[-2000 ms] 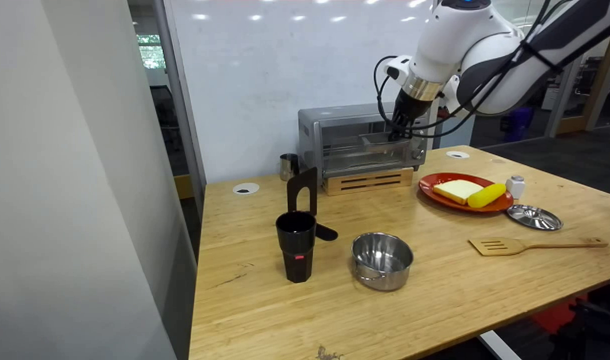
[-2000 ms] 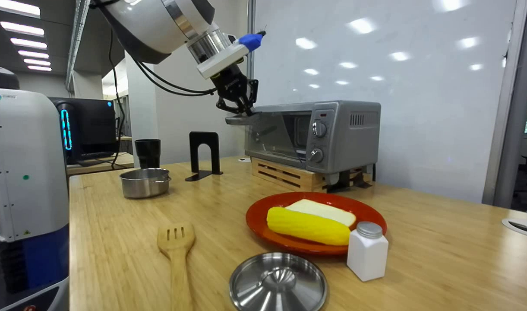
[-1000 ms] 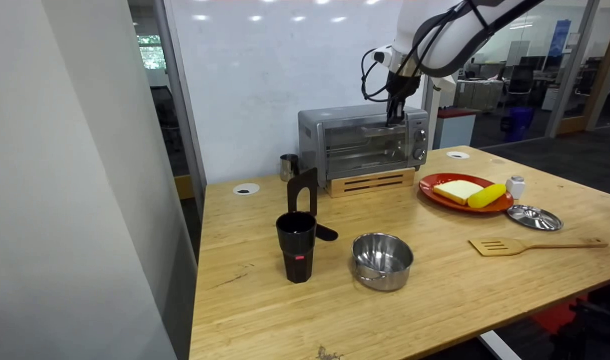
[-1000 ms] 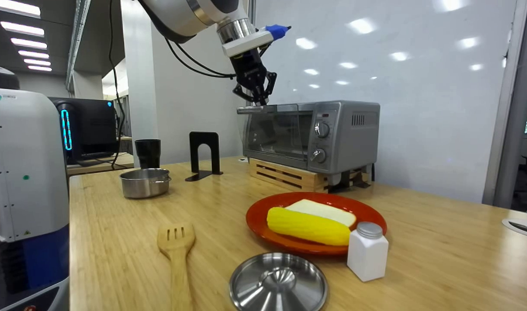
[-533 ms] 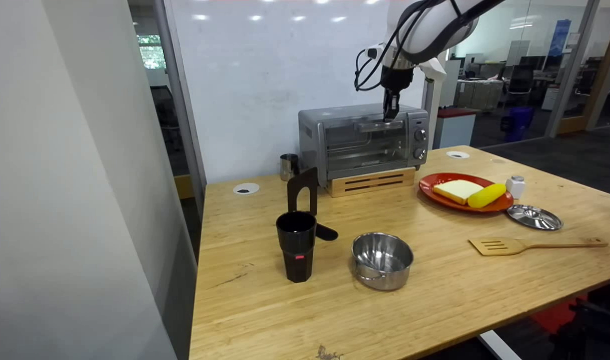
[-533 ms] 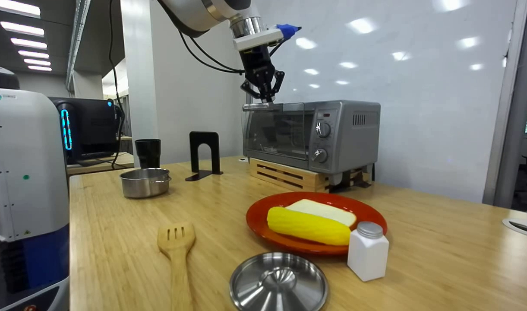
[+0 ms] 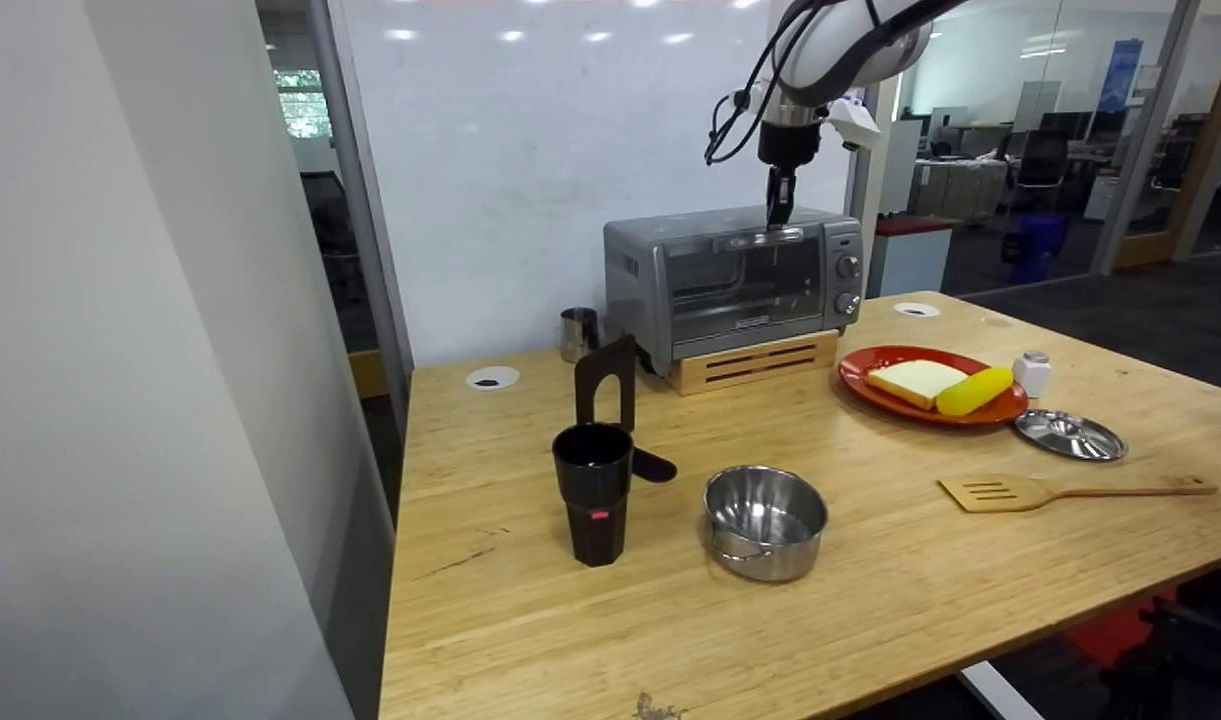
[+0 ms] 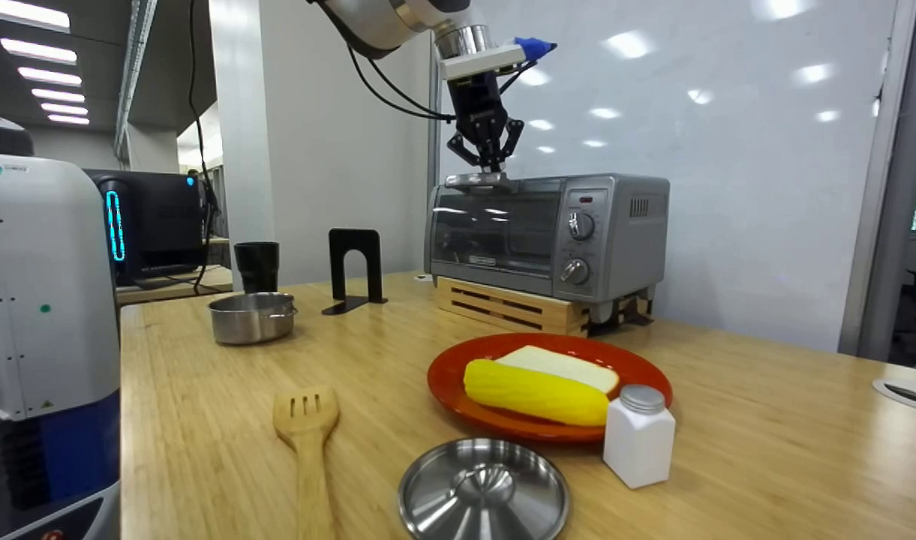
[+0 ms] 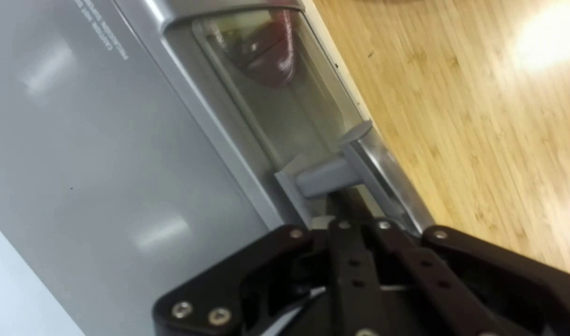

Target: Move the silver pot and the red plate away from the microwave, and close the microwave door.

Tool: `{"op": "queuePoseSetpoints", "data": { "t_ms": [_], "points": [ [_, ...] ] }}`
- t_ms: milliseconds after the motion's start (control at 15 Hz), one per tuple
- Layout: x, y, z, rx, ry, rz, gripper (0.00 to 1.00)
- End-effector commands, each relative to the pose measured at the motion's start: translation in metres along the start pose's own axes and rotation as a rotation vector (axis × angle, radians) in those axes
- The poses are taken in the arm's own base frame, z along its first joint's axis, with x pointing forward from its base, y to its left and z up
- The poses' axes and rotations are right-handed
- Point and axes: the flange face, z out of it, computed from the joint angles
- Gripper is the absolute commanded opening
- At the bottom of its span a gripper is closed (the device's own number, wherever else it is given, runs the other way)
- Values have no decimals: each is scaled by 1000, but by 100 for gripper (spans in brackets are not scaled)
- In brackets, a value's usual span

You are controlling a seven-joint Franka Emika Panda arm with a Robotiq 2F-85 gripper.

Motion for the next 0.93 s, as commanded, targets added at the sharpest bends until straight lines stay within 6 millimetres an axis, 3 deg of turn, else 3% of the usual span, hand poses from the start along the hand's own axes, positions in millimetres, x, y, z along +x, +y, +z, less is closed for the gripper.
{"op": "queuePoseSetpoints", "data": {
  "t_ms": [0, 267, 467, 867],
  "points": [
    [-7, 39, 13, 22, -19, 1, 0],
    [-1, 45, 14, 55, -45, -7, 0],
    [9, 37, -1, 78, -76, -11, 0],
    [39, 3, -74, 79, -88, -39, 0]
  ]
}}
